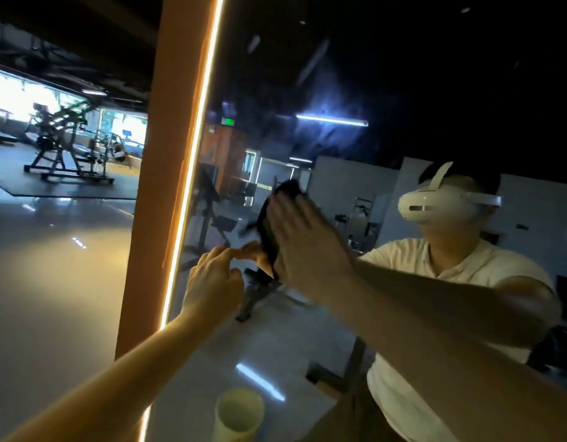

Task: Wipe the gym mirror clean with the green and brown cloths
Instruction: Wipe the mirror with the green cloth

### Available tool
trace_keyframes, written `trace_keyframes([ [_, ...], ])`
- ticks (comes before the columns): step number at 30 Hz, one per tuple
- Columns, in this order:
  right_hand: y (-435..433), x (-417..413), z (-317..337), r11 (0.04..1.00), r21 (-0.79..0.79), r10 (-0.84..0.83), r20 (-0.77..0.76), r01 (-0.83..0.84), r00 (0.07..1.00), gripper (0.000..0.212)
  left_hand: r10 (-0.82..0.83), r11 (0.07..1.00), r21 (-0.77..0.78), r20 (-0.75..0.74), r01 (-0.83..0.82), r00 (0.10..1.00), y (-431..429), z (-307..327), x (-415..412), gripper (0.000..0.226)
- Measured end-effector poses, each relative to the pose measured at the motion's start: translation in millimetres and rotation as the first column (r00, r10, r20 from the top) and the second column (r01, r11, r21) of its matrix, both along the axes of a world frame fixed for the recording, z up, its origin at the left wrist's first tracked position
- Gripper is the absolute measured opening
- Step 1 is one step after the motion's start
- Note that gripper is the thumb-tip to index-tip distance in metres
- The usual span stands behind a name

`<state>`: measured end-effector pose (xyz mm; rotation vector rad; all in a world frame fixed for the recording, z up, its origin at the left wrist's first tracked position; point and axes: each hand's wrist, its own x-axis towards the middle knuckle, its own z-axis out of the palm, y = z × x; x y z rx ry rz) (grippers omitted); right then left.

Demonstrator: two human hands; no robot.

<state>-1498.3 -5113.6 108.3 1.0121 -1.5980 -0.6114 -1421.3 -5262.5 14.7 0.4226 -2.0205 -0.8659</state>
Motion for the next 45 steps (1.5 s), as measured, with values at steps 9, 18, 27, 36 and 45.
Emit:
trace_keyframes([
  [9, -41.5, -10.7, -71.9, 0.986, 0.163, 0.017, 0.082, -0.03, 0.996, 0.075, -0.05, 0.988, -0.152, -0.184, 0.022, 0.982, -35.6, 30.5, -8.6, 0.052],
  [18, 21.3, -8.2, 0.3, 0.921, -0.344, -0.167, 0.074, 0.183, 0.983, 0.077, -0.149, 0.962, -0.246, -0.101, 0.12, 0.984, -16.0, -8.2, -15.5, 0.077],
  [27, 35.1, -14.2, -179.0, 0.992, -0.122, -0.014, 0.199, 0.039, 0.98, 0.07, -0.11, 0.959, -0.269, -0.074, 0.087, 0.991, 9.3, -52.7, -14.1, 0.086],
  [36, 123.2, -19.0, -61.6, 0.944, -0.301, -0.115, 0.076, 0.132, 0.99, 0.074, -0.09, 0.984, -0.158, -0.061, 0.079, 0.994, 61.4, -74.8, -28.0, 0.092],
  [45, 88.9, -13.2, -176.7, 0.987, -0.153, -0.011, 0.189, 0.041, 0.982, 0.069, -0.1, 0.967, -0.236, 0.007, 0.099, 0.995, 48.8, -81.0, -25.2, 0.092],
])
